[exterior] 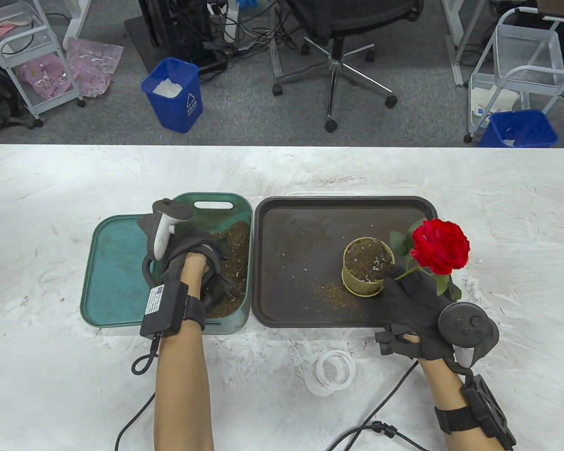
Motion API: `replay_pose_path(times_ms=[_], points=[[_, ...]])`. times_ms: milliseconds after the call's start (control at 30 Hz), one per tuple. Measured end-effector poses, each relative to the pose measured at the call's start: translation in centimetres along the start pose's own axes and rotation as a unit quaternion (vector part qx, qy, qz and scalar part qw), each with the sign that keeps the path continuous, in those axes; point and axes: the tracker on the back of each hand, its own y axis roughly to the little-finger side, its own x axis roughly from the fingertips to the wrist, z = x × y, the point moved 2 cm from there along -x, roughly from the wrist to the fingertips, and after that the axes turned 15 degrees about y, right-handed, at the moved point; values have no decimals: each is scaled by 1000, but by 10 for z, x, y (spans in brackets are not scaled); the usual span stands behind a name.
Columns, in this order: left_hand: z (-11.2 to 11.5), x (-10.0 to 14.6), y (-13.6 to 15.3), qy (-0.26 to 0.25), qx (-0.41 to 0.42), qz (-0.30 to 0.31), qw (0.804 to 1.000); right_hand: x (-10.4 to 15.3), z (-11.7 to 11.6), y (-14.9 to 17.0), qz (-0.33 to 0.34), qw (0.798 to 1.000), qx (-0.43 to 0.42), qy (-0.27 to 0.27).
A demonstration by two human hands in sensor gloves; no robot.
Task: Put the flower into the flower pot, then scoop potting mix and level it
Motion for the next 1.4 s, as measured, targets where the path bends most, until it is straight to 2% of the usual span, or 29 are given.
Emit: replay_pose_path(times_ms=[67, 433, 767, 1000, 1200, 1300, 1400], points=[[2, -1, 2, 23, 30, 16, 999, 0, 0, 0, -1, 1000, -1, 0], [2, 14, 13, 76, 109, 75, 988, 0, -1, 0, -3, 1000, -4, -2], [1, 31, 28, 100, 217, 132, 962, 0, 0, 1, -7, 1000, -6, -2], [-6, 52, 36, 85, 221, 152, 960, 0, 0, 1, -13, 1000, -9, -2], [-9, 75, 40, 91, 229, 194, 950, -1, 1, 2, -18, 1000, -11, -1], [-9, 87, 36, 79, 210, 207, 952, -1, 1, 2, -19, 1000, -11, -1], [0, 95, 26, 96, 203, 234, 946, -2, 2, 3, -19, 1000, -10, -1]])
